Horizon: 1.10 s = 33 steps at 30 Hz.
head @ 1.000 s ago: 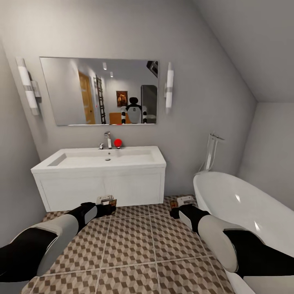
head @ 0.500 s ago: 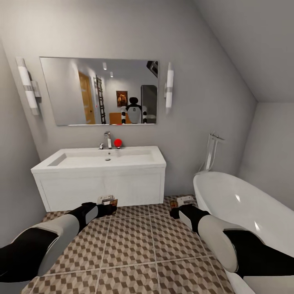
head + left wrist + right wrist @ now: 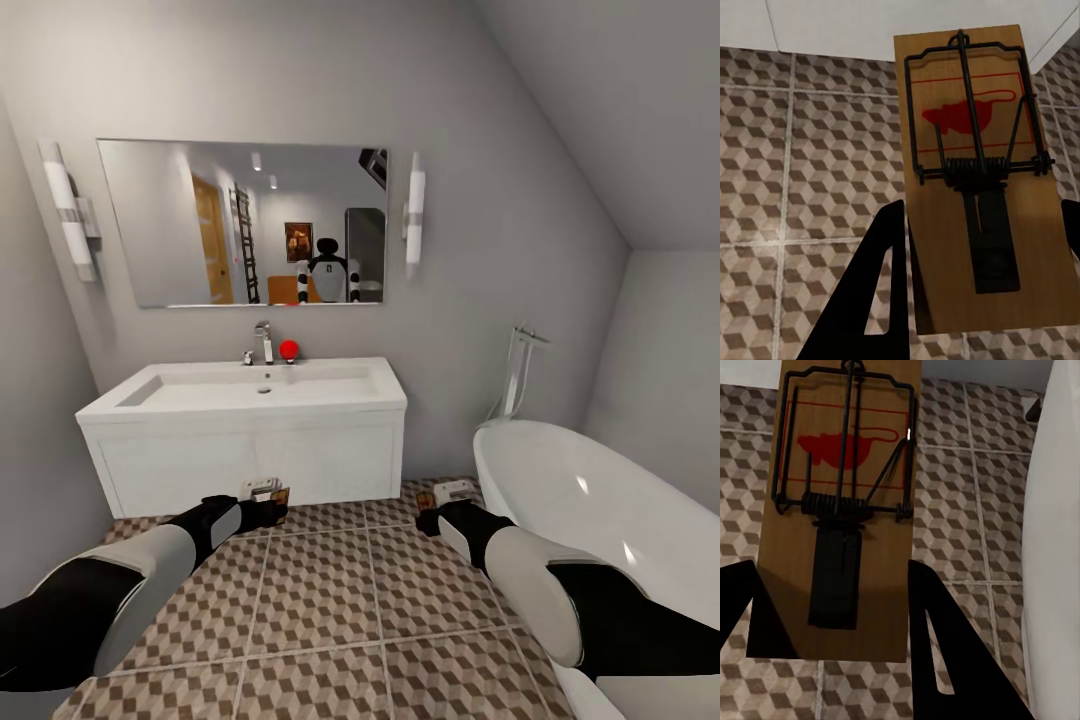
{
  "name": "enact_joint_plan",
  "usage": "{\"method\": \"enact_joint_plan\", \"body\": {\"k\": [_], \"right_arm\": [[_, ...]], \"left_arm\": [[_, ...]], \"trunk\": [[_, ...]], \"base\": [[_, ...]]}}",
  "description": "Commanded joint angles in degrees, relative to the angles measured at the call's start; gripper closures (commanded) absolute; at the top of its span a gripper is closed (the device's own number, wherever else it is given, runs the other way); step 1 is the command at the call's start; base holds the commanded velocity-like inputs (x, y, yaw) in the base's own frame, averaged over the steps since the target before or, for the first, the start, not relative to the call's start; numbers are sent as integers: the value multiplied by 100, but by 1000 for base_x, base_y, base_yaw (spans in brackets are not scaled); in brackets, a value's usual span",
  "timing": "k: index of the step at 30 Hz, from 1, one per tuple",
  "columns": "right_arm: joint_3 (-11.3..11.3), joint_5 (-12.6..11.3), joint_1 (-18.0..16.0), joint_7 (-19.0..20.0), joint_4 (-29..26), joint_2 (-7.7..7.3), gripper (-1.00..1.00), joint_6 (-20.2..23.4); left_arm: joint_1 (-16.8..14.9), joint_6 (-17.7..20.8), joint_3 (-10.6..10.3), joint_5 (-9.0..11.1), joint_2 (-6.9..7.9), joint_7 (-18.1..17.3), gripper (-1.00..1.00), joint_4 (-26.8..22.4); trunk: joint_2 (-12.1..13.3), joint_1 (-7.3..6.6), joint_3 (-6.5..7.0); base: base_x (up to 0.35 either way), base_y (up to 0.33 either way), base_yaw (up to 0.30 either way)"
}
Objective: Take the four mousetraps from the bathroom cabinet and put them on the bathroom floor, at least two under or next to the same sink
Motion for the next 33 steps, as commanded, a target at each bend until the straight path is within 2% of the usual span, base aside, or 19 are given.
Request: {"method": "enact_joint_plan", "body": {"k": [1,33], "right_arm": [[-24,36,-9,-12,10,1,100,11],[-15,36,-9,-55,10,1,100,-4]], "left_arm": [[-4,23,-47,46,1,-11,100,-2],[-4,23,-47,39,6,-13,100,4]], "trunk": [[-46,22,-25],[-1329,725,-599]], "base": [[0,0,0],[0,0,0]]}}
